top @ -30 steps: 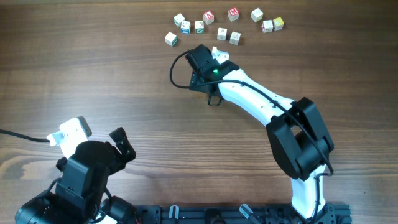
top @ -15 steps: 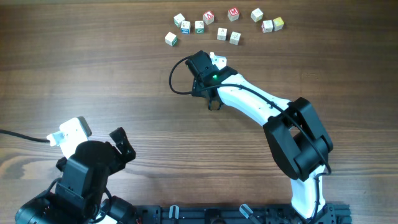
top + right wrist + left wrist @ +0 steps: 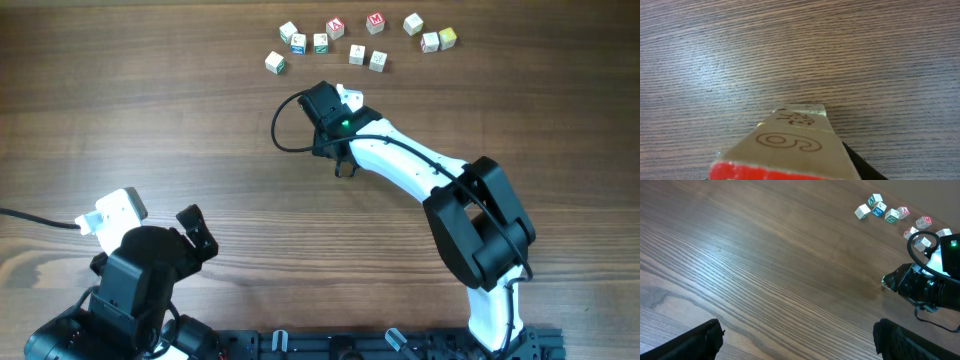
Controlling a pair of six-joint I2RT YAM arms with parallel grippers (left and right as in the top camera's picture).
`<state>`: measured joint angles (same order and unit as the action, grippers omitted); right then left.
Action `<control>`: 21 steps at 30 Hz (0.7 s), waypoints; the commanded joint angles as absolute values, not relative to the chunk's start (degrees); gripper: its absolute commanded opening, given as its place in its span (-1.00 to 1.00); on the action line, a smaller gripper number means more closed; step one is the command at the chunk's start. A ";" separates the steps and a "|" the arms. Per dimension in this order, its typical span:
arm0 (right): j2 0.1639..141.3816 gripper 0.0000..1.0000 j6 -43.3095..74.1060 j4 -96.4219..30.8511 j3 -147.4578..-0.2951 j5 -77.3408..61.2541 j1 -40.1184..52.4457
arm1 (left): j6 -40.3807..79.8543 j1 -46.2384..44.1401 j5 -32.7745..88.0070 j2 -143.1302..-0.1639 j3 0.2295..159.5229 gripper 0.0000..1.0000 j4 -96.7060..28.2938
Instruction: Form a tower
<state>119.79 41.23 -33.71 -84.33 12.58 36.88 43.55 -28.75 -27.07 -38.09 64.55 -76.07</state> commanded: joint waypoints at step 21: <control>120.66 -0.28 40.51 -33.41 -83.85 12.10 37.12 | 42.41 -28.62 -26.81 -38.04 64.40 1.00 -75.92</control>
